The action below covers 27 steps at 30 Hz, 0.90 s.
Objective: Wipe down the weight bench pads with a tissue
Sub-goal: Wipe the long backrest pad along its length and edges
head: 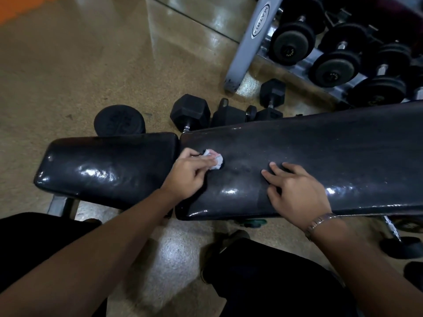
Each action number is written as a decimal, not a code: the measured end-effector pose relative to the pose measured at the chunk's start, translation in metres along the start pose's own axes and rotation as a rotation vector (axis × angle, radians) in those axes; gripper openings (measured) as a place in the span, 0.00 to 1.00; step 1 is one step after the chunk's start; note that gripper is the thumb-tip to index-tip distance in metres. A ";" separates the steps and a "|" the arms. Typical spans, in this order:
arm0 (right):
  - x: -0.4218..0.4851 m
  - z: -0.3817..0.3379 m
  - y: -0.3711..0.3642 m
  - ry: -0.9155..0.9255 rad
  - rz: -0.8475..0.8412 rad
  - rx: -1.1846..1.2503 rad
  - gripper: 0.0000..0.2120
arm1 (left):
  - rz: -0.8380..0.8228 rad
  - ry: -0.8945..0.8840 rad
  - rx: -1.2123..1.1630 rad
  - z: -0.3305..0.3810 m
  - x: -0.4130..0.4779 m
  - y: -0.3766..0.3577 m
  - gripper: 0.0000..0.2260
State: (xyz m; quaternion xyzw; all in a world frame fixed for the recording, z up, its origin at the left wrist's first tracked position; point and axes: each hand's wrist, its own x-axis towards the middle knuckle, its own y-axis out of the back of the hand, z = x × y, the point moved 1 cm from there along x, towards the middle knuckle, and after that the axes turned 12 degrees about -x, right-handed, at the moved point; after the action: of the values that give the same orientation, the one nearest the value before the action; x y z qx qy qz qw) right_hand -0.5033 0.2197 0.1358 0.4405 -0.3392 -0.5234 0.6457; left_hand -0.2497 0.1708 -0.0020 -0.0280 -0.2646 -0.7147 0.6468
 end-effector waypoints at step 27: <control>-0.001 -0.003 0.004 -0.026 -0.063 0.017 0.18 | 0.124 0.233 -0.004 0.037 -0.006 -0.041 0.15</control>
State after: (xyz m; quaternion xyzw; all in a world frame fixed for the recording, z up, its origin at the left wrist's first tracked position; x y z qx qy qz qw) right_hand -0.4992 0.2218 0.1379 0.4496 -0.3382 -0.5461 0.6208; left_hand -0.2984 0.1927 0.0129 0.0379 -0.1840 -0.6721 0.7163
